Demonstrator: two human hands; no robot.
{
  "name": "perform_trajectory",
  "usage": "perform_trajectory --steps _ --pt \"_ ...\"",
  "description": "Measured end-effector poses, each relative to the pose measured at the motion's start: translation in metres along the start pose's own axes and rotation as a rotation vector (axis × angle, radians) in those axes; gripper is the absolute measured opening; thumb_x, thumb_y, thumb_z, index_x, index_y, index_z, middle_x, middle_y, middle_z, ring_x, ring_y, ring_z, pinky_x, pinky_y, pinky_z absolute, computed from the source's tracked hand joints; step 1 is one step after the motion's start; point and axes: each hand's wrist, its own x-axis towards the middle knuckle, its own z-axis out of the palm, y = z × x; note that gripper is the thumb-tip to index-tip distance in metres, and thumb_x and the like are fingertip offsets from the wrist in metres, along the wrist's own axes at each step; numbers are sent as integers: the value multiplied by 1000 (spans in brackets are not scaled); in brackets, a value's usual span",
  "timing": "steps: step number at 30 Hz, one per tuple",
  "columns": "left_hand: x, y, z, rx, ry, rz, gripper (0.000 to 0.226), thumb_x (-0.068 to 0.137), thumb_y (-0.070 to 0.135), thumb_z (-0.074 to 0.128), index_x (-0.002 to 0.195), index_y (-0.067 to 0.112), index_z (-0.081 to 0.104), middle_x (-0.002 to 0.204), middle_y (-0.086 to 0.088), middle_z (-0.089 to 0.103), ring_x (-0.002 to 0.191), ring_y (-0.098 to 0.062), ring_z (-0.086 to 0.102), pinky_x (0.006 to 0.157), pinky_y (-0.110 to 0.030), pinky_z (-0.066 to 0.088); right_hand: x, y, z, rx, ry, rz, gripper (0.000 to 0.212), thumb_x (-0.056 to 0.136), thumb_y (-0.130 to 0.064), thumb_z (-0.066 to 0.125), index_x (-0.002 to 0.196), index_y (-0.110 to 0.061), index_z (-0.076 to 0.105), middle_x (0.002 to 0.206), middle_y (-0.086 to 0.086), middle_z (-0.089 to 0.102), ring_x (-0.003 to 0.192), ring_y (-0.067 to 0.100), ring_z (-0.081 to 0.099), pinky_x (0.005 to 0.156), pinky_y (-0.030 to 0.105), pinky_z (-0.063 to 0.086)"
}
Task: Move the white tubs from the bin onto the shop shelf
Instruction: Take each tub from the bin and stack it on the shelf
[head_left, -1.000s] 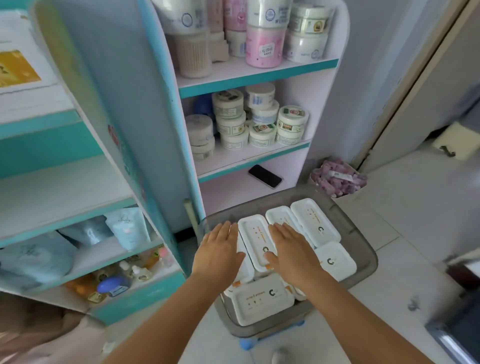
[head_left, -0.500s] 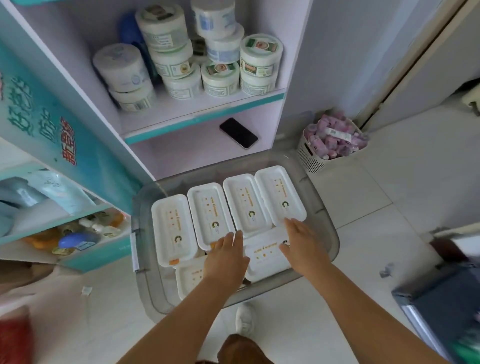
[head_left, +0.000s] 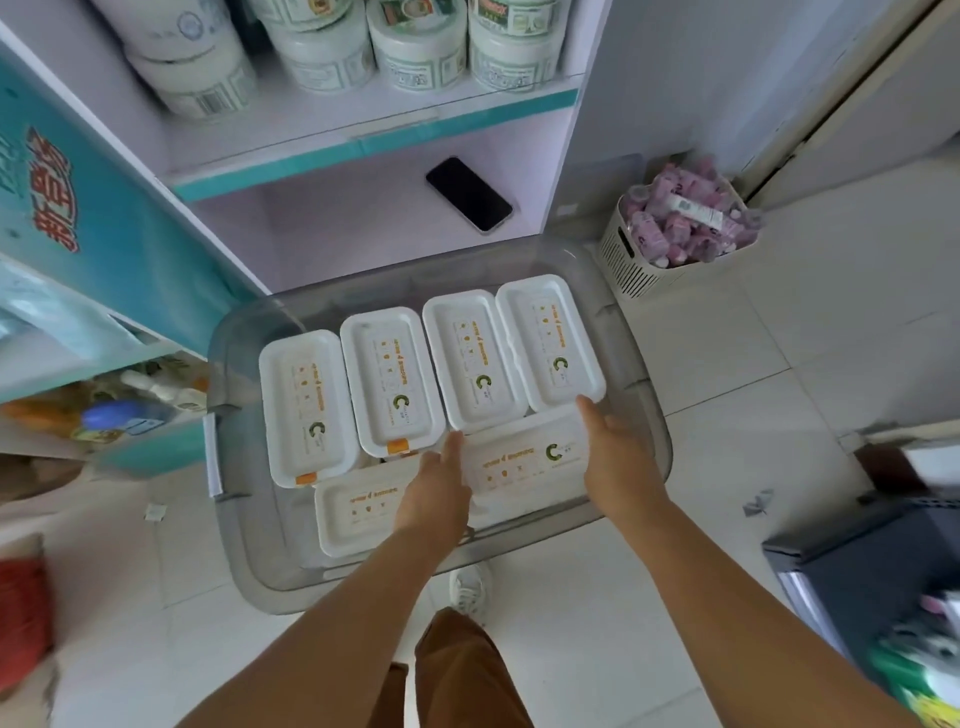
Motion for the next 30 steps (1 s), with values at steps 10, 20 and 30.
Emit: perform_trajectory --steps 10,20,30 --pt "-36 -13 -31 -211 276 37 53 93 9 49 141 24 33 128 -9 47 101 -24 59 79 -29 52 -35 -24 -18 146 102 -67 70 92 6 38 150 -27 19 133 8 45 112 23 50 86 32 46" --pt "-97 -68 -107 -425 589 5 46 95 16 51 140 19 40 127 -7 49 100 -22 58 83 -28 51 -86 -122 -52 220 257 -256 53 98 -8 36 148 -26 27 130 5 49 106 21 52 78 26 39" --pt "-167 -179 -229 -379 867 40 46 94 13 48 140 15 43 124 -5 51 105 -22 52 85 -22 38 -146 -279 -63 230 405 -515 49 95 -7 42 141 -22 38 117 11 59 101 28 55 72 31 42"
